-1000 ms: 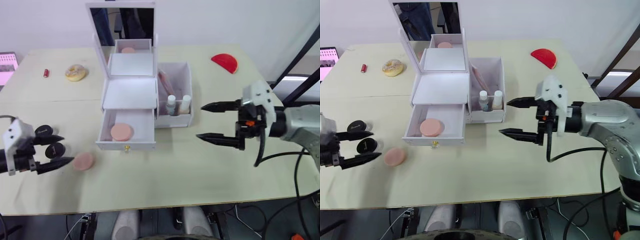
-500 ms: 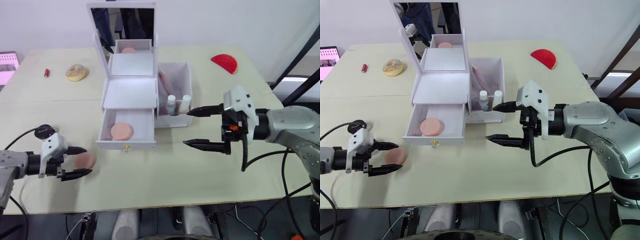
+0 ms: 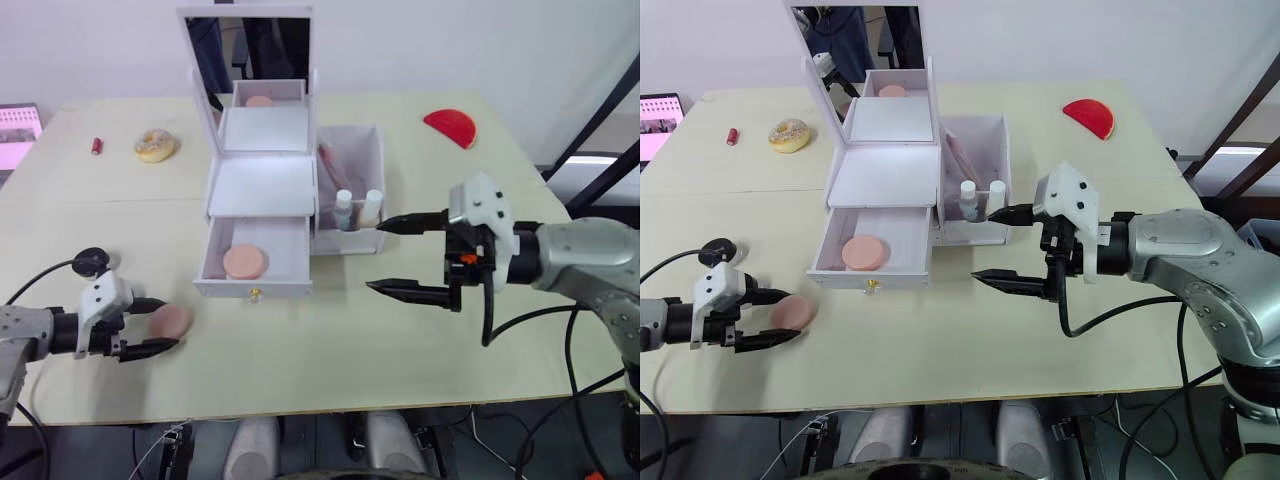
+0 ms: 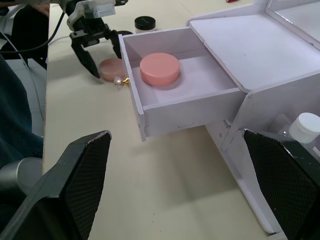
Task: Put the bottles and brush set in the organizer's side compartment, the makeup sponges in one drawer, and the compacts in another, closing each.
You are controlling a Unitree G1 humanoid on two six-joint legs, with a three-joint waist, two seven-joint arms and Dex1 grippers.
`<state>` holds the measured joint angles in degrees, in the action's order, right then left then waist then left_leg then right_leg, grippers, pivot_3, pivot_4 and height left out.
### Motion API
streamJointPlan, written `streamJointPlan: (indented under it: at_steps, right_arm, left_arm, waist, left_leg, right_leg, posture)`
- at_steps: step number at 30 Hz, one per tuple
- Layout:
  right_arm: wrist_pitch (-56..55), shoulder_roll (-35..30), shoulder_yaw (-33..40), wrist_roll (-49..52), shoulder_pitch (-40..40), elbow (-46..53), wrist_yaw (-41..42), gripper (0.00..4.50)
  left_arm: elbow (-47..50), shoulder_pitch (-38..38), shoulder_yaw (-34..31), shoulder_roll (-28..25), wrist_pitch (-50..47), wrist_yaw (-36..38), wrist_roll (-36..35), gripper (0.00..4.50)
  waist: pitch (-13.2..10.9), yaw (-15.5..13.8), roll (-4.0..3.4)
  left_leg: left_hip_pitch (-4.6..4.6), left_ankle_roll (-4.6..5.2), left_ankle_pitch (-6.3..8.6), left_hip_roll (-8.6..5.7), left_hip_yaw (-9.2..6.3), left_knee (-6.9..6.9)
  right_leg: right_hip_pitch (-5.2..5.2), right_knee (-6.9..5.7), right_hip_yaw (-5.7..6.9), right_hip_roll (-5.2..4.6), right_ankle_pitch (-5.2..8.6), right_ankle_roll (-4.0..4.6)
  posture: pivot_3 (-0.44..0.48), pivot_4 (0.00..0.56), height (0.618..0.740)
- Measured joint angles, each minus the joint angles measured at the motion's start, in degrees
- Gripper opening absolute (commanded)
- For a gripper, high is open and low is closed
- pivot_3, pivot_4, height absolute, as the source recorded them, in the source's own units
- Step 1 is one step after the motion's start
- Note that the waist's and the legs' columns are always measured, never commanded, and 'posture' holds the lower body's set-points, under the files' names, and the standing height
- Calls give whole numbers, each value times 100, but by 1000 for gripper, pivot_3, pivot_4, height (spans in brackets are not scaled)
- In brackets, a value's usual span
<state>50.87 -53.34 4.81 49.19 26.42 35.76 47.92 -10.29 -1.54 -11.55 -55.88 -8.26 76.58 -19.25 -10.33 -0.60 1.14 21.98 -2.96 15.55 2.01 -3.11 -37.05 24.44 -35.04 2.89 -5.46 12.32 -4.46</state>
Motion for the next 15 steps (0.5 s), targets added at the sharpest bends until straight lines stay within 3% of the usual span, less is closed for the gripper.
streamJointPlan:
  at_steps: [15]
  right_arm:
    - [0, -7, 21, 27, -54, 0, -49, 4500]
  left_arm:
    - [330, 14, -162, -102, -637, -162, -275, 2673]
  waist:
    - [-2, -2, 5]
  left_leg:
    - [3, 0, 0, 0, -2, 1]
  right_leg:
    - [1, 1, 0, 0, 1, -1]
  posture:
    - [0, 150, 739]
